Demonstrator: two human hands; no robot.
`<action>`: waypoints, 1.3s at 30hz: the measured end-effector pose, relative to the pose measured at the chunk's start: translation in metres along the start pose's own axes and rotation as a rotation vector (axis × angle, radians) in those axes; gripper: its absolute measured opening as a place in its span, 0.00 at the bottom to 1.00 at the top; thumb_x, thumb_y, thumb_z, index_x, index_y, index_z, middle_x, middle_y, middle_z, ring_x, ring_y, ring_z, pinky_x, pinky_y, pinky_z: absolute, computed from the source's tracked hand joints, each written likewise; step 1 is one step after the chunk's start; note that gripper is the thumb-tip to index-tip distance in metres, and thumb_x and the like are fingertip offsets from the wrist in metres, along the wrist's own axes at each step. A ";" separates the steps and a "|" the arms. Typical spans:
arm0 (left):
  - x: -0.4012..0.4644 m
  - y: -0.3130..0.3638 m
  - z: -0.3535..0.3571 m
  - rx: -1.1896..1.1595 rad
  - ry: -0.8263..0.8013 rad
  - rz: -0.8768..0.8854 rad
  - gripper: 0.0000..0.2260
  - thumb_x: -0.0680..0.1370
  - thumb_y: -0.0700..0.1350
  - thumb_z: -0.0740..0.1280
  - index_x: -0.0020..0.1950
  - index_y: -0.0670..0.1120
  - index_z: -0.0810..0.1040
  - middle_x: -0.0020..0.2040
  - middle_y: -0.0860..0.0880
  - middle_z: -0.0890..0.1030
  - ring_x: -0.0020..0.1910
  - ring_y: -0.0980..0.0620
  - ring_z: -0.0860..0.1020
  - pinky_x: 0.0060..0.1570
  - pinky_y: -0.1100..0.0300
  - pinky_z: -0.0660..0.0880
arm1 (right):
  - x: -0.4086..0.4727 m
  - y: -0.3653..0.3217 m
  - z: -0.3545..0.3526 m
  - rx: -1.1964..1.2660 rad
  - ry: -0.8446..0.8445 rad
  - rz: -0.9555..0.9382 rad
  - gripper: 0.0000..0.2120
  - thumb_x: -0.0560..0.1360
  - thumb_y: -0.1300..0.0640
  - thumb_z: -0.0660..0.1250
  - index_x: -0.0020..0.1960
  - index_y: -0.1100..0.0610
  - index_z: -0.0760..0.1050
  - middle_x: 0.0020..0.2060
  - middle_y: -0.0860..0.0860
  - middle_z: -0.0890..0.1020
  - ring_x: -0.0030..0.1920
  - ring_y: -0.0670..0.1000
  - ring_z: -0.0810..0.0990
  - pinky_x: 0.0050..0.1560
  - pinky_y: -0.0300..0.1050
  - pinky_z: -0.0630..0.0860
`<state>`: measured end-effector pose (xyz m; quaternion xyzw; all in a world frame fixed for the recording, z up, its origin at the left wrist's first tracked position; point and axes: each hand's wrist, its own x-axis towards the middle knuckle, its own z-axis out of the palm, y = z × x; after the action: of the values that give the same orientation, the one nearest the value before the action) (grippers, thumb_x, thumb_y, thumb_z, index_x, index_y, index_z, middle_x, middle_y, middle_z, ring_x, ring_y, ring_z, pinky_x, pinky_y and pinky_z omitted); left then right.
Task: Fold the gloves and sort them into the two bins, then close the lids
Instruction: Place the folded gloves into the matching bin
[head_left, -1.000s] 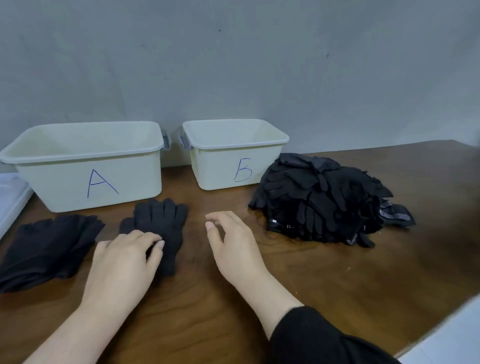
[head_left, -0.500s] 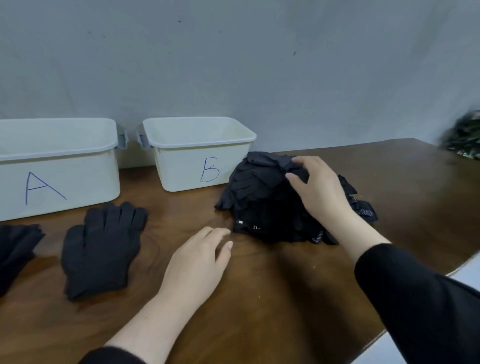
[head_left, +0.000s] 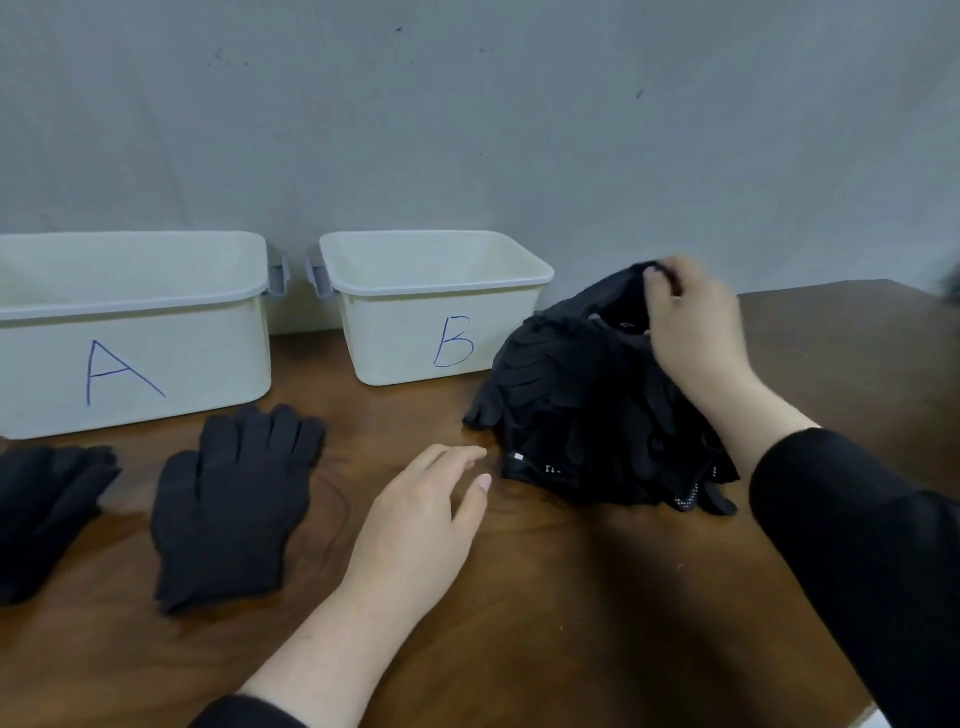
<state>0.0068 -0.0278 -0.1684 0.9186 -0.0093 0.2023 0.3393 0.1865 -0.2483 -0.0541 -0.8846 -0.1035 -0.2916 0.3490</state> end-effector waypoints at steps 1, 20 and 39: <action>0.000 0.000 -0.001 -0.034 0.028 -0.007 0.15 0.82 0.55 0.60 0.69 0.58 0.75 0.59 0.65 0.75 0.56 0.66 0.73 0.53 0.75 0.69 | 0.000 -0.012 -0.008 0.091 0.047 -0.014 0.12 0.83 0.52 0.59 0.55 0.57 0.79 0.41 0.52 0.80 0.44 0.55 0.78 0.43 0.47 0.69; -0.047 -0.027 -0.081 -1.175 0.342 -0.464 0.11 0.83 0.41 0.64 0.64 0.48 0.80 0.60 0.48 0.84 0.61 0.47 0.81 0.65 0.44 0.75 | -0.200 -0.133 0.051 1.092 -0.904 0.382 0.13 0.80 0.56 0.65 0.63 0.52 0.81 0.59 0.53 0.85 0.61 0.56 0.83 0.64 0.62 0.75; -0.077 -0.070 -0.136 -0.161 0.376 -0.231 0.06 0.81 0.53 0.64 0.50 0.58 0.81 0.43 0.62 0.81 0.46 0.62 0.80 0.44 0.68 0.75 | -0.199 -0.108 0.072 -0.207 -0.761 -0.387 0.36 0.73 0.28 0.59 0.73 0.48 0.73 0.63 0.40 0.72 0.64 0.44 0.68 0.70 0.44 0.62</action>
<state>-0.1029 0.1025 -0.1470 0.8297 0.1434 0.3283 0.4281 0.0157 -0.1161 -0.1533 -0.9236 -0.3587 -0.0140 0.1348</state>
